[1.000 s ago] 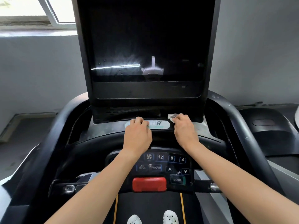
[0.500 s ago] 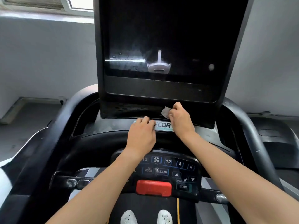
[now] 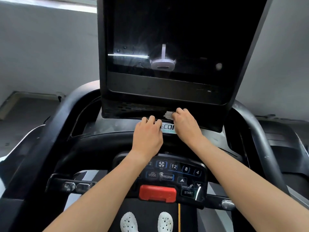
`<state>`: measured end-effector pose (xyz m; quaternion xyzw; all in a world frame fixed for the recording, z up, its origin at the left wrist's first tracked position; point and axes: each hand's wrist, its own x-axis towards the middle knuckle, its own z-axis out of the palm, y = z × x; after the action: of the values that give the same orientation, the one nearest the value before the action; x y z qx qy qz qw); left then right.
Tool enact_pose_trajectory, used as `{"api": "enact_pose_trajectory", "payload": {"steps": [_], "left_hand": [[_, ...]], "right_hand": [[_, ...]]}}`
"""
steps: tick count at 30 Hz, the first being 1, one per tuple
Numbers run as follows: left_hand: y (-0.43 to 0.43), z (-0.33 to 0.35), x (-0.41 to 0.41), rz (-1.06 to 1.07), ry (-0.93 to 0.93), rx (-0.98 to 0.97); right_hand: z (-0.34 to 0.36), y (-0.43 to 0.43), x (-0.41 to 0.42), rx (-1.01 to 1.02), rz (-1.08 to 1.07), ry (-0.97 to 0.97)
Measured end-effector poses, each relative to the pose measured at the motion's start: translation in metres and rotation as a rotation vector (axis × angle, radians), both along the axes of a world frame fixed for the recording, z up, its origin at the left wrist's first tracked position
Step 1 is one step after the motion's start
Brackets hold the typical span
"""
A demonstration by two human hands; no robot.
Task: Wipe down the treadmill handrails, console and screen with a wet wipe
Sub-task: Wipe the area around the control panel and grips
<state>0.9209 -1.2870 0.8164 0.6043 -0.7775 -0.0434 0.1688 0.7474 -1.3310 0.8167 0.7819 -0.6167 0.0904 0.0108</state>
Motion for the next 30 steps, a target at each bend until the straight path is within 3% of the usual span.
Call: {"api": "enact_pose_trajectory", "payload": {"steps": [9, 14, 16, 23, 30], "left_hand": [[-0.001, 0.002, -0.005, 0.017, -0.022, -0.021], [-0.002, 0.003, -0.007, 0.022, -0.023, -0.018], [-0.004, 0.004, -0.008, 0.018, -0.028, -0.003], [-0.005, 0.005, -0.009, 0.025, -0.032, -0.005], [-0.006, 0.001, -0.008, 0.02, -0.014, -0.017]], "right_hand": [[0.009, 0.003, -0.015, 0.104, 0.03, -0.021], [0.006, 0.012, -0.042, -0.027, -0.321, -0.316], [0.008, 0.015, -0.043, -0.1, -0.362, -0.389], [0.0, 0.013, -0.012, -0.062, -0.132, -0.265], [-0.002, 0.0, -0.013, -0.096, -0.005, 0.046]]}}
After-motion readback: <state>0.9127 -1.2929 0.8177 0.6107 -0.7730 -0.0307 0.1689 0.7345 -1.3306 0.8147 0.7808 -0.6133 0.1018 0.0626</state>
